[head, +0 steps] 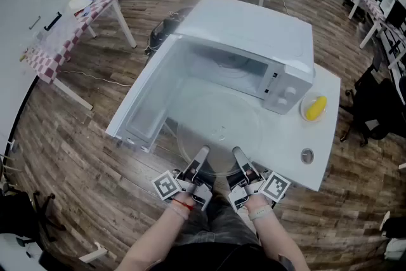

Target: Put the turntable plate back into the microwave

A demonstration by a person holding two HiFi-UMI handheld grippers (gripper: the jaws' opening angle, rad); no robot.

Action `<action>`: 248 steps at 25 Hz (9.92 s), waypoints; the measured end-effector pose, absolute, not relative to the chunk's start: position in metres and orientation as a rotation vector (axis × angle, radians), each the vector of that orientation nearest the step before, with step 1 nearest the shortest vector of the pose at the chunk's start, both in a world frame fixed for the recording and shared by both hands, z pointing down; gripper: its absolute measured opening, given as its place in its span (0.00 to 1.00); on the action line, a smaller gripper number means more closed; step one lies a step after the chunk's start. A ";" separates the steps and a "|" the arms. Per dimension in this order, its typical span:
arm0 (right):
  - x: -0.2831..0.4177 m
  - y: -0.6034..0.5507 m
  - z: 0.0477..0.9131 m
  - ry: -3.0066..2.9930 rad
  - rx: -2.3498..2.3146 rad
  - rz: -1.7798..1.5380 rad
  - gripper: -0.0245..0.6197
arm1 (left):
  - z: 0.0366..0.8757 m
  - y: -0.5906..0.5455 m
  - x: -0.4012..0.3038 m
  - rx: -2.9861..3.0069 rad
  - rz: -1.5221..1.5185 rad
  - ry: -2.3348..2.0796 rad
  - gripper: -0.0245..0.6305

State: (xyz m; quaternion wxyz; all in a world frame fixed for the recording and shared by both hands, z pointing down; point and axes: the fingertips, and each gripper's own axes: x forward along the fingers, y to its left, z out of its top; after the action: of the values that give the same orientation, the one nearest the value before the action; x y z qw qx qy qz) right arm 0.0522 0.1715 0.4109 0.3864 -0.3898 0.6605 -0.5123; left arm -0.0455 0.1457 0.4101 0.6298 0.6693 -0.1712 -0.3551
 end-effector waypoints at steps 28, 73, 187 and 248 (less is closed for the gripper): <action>0.057 0.139 0.428 1.664 -0.956 -1.355 0.11 | 0.425 0.117 -0.042 1.518 -0.822 -0.458 0.09; 0.091 0.012 0.451 1.583 -1.033 -1.339 0.11 | 0.450 -0.016 -0.008 1.464 -0.756 -0.444 0.09; 0.123 -0.048 0.468 1.552 -1.039 -1.388 0.14 | 0.471 -0.052 0.033 1.566 -0.736 -0.548 0.13; 0.095 -0.063 0.481 1.534 -1.039 -1.521 0.12 | 0.478 -0.057 0.022 1.542 -0.727 -0.552 0.11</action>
State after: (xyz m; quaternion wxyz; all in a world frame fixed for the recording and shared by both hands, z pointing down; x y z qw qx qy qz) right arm 0.0953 -0.0629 0.4806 0.3636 -0.4038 0.5961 -0.5912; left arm 0.0223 -0.0574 0.4775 0.6247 0.6720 -0.2406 -0.3167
